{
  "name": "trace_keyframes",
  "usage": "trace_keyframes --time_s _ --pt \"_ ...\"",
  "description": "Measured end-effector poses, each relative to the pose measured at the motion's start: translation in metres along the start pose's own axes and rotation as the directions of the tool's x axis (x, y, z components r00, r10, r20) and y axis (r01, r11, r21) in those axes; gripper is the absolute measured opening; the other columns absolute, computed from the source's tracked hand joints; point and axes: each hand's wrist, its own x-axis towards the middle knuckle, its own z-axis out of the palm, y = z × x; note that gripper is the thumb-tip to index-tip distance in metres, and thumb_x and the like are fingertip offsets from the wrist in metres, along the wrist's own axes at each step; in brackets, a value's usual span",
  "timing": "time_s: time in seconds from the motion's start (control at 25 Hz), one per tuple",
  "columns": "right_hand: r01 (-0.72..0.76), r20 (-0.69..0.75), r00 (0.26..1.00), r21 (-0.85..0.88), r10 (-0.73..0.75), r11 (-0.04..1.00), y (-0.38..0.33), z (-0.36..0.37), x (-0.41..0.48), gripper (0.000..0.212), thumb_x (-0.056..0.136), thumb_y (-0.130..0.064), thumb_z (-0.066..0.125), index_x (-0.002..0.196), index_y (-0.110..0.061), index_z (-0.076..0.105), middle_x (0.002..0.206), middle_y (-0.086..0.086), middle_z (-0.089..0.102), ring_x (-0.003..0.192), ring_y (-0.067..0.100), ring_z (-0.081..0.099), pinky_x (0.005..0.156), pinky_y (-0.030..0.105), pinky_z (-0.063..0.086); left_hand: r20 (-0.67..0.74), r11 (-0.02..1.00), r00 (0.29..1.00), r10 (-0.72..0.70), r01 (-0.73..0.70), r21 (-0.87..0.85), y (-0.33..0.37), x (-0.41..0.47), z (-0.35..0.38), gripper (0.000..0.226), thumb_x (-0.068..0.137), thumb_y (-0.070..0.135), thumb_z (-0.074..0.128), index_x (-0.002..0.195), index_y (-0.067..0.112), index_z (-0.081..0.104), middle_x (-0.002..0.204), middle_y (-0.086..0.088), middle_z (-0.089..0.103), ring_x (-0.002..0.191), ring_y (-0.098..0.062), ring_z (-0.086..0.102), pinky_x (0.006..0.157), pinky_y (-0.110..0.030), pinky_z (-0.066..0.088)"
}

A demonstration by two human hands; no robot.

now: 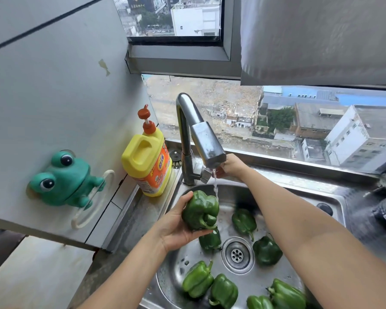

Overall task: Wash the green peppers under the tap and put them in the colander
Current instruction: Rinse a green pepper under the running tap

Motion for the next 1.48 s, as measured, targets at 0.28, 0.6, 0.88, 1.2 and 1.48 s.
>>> trace_keyframes --time_s 0.28,0.6,0.88,1.2,1.48 --pt "-0.060 0.054 0.997 -0.052 0.063 0.997 -0.003 -0.003 0.003 0.026 0.097 0.001 0.040 0.078 0.004 0.057 0.065 0.008 0.062 0.044 0.005 0.063 0.048 0.017 0.052 0.100 1.000 0.995 -0.018 0.018 -0.002 -0.001 0.009 0.006 0.079 0.039 0.028 0.095 0.109 -0.001 0.069 0.123 -0.029 0.059 0.103 -0.046 0.061 0.075 -0.059 0.055" --pt "0.022 -0.068 0.997 -0.064 -0.026 0.998 0.004 0.022 0.008 0.028 0.088 -0.004 0.056 0.079 -0.018 0.034 0.074 0.006 0.047 0.061 0.016 0.049 0.062 0.031 0.046 0.037 0.995 0.996 0.081 -0.084 0.059 0.001 0.010 0.018 0.050 0.065 0.037 0.073 0.101 0.002 0.071 0.110 -0.023 0.067 0.098 -0.038 0.065 0.081 -0.056 0.052" --pt "0.164 -0.072 0.978 -0.331 -0.198 0.929 -0.009 0.034 0.010 0.021 0.088 0.001 0.044 0.099 -0.007 0.028 0.089 0.021 0.057 0.073 0.027 0.051 0.068 0.041 0.042 0.035 0.997 0.998 0.045 -0.047 0.055 0.007 0.005 -0.005 0.108 0.023 0.031 0.097 0.120 0.003 0.060 0.123 -0.026 0.061 0.111 -0.043 0.058 0.082 -0.063 0.049" --pt "0.142 -0.032 0.982 -0.515 -0.184 0.845 -0.019 0.038 0.010 0.031 0.091 -0.003 0.039 0.119 0.005 0.029 0.078 0.014 0.055 0.078 0.031 0.054 0.061 0.038 0.038 0.047 0.983 0.987 0.151 -0.155 0.095 0.008 -0.008 -0.002 0.058 0.040 0.018 0.093 0.091 -0.003 0.074 0.100 -0.021 0.072 0.086 -0.030 0.072 0.073 -0.048 0.057" --pt "0.122 0.079 0.992 -0.734 -0.095 0.668 -0.016 0.013 -0.030 0.058 0.095 -0.029 0.050 0.135 0.006 0.027 0.124 0.028 0.055 0.115 0.040 0.053 0.090 0.041 0.044 0.165 0.832 0.942 0.292 -0.335 0.443 0.004 -0.014 -0.005 0.073 0.052 0.010 0.085 0.120 0.011 0.059 0.110 -0.010 0.070 0.096 -0.019 0.069 0.077 -0.028 0.057"
